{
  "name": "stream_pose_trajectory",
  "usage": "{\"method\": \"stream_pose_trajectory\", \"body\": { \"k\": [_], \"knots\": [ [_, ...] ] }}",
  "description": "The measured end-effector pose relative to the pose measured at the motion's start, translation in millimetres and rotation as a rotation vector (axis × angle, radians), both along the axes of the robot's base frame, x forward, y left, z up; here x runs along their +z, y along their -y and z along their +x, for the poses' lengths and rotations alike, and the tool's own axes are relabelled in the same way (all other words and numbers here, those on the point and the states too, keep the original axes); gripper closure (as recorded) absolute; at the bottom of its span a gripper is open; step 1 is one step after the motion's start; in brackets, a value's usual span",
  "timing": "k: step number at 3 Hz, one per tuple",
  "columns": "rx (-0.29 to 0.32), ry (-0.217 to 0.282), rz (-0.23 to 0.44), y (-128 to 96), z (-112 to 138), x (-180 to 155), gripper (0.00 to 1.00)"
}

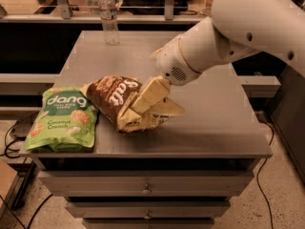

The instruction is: Move brown chip bag near green rice chip bag

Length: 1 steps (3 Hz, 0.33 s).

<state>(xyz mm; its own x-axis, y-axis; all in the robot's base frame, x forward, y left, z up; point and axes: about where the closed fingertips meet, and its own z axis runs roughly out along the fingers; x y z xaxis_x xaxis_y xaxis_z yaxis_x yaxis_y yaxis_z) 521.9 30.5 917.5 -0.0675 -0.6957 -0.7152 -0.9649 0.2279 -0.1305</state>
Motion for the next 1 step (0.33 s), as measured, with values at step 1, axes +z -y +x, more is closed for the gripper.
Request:
{"method": "stream_pose_trajectory", "body": {
  "k": [1],
  "knots": [
    [0.000,0.000,0.000,0.0,0.0,0.0,0.00]
  ]
}}
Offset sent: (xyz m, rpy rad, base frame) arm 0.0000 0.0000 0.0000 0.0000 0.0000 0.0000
